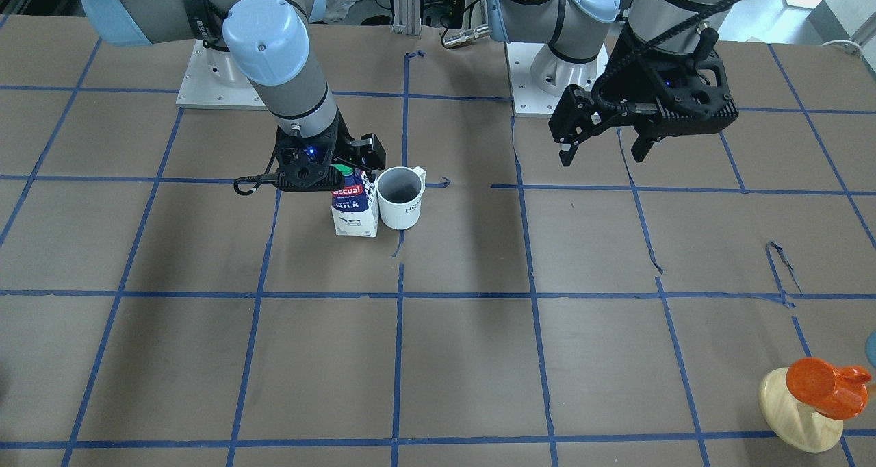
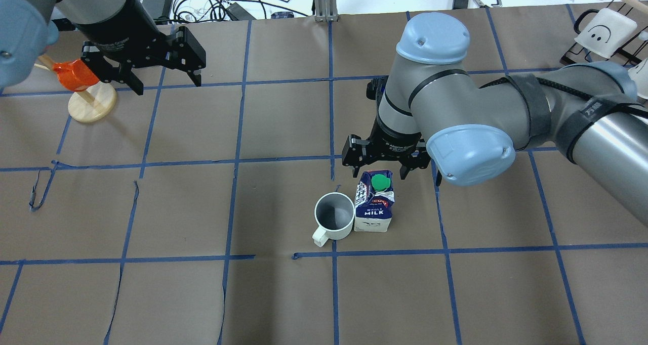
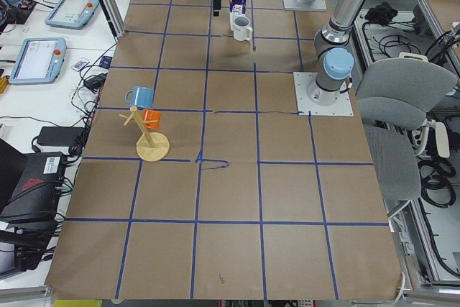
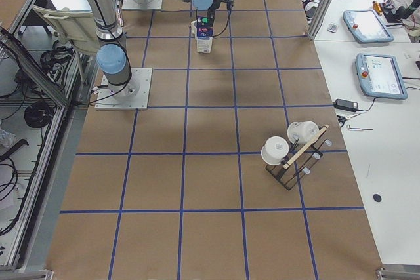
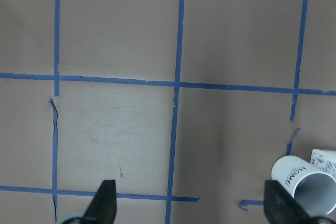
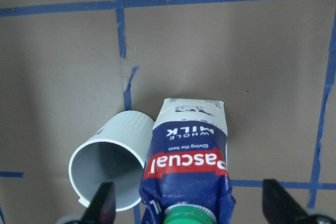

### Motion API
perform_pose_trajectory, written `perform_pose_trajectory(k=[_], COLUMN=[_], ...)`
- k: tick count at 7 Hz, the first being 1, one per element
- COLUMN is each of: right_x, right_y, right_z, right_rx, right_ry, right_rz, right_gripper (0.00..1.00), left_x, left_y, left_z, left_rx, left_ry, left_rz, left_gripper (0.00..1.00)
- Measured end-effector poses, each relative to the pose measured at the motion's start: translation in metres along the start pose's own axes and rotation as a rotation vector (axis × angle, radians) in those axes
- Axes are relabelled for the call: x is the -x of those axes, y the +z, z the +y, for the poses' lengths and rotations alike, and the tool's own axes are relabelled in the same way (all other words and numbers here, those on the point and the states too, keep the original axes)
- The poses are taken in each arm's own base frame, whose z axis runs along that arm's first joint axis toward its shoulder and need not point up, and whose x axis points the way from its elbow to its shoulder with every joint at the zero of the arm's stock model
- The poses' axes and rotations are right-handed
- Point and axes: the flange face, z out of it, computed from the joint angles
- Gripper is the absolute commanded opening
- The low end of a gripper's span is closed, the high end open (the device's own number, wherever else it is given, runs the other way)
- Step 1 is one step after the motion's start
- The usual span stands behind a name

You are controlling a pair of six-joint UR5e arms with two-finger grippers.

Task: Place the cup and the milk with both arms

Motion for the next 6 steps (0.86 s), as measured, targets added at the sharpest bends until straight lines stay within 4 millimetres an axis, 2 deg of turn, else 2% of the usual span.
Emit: perform_pose_trajectory(k=[2, 4, 5, 6], right_x=[-0.003, -0.012, -0.028, -0.052], right_y=[-0.025, -0.059, -0.080, -0.106], right_z=[-0.010, -0.023, -0.034, -0.045], right_rx=[-0.052, -0.098, -0.106, -0.096], right_ry=[0.003, 0.014, 0.019, 0.012], right_rz=[0.028, 0.085, 0.098, 0.105], right_gripper=[1.00, 1.00, 1.00, 1.00], left_x=[-0.005, -0.005, -0.004, -0.004], left_y=[0.007, 0.007, 0.006, 0.006], left_z=[-0.011, -0.012, -0.012, -0.012], left_rx=[0.011, 0.007, 0.005, 0.005], left_ry=[0.027, 0.087, 0.093, 0.092], left_rz=[0.025, 0.020, 0.018, 0.016], left_gripper=[1.00, 1.00, 1.00, 1.00])
